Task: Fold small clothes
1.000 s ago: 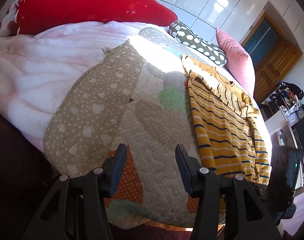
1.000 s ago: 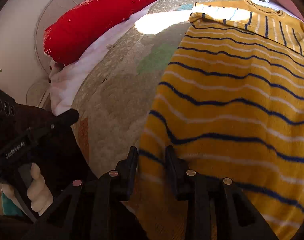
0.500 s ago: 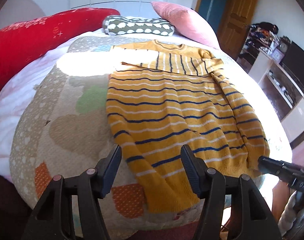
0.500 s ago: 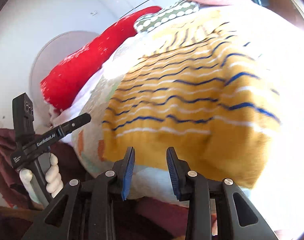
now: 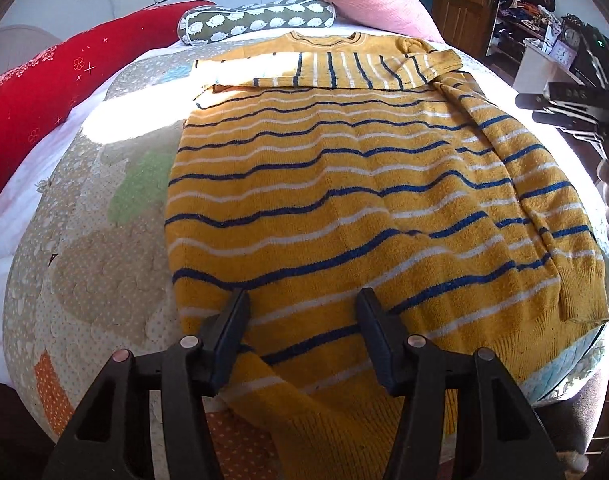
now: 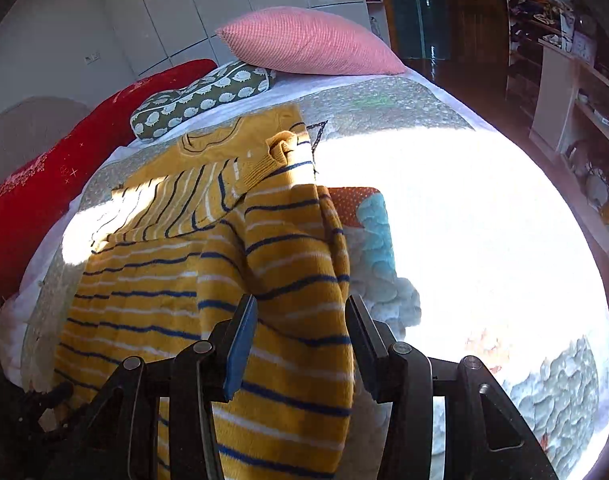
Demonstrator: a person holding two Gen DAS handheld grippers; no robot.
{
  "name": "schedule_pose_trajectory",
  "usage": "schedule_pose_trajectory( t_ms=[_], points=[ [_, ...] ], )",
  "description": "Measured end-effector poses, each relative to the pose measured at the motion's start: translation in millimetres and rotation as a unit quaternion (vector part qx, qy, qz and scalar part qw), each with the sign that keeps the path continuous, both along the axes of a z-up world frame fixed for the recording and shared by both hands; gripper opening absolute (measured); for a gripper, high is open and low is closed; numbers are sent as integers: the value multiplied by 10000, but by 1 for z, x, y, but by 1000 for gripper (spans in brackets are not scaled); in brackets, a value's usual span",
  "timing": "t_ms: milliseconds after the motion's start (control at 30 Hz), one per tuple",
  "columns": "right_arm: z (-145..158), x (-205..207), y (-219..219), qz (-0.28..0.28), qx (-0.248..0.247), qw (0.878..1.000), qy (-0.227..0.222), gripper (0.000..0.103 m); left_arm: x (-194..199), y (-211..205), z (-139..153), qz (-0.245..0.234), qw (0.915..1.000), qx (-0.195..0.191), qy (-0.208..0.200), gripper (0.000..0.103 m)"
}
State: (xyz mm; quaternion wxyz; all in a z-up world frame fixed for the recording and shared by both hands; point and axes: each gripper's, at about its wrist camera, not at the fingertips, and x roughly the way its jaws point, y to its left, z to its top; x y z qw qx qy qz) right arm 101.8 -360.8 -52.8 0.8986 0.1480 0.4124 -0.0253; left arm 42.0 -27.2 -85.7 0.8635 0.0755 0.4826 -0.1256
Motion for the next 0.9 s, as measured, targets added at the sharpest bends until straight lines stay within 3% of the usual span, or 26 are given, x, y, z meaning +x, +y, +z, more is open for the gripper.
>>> schedule_pose_trajectory(
  t_ms=[67, 167, 233, 267, 400, 500, 567, 600, 667, 767, 900],
  points=[
    [-12, 39, -5, 40, 124, 9997, 227, 49, 2, 0, 2, 66, 9999, 5, 82, 55],
    [-36, 79, -13, 171, 710, 9961, 489, 49, 3, -1, 9, 154, 9997, -40, 207, 55],
    [-39, 85, -20, 247, 879, 9946, 494, 7, 1, -2, 16, 157, 9996, -105, 211, 55],
    [-37, 84, -25, 208, 831, 9952, 466, 7, 1, -4, 19, 153, 9997, -90, 187, 55],
    [-26, 81, -67, -451, 335, 9976, 397, 6, 4, -10, 28, 177, 9998, -78, 107, 55],
    [-26, 82, -106, -1226, -66, 9914, 458, 6, 9, -13, 31, 231, 9994, -202, 131, 55],
    [-32, 81, -129, -1580, -3, 9860, 536, 8, 9, -14, 31, 229, 9993, -247, 169, 55],
    [-34, 79, -137, -1680, 92, 9841, 567, 14, 7, -15, 31, 222, 9993, -230, 182, 55],
    [-30, 66, -144, -1754, 345, 9829, 445, 25, 4, -16, 32, 184, 9996, -164, 156, 55],
    [-16, 30, -140, -1604, 734, 9842, 143, 27, -1, -15, 34, 178, 9995, -190, 169, 55],
    [-2, -26, -99, -715, 918, 9932, -75, 36, -6, -13, 36, 158, 9990, -367, 183, 55]
  ],
)
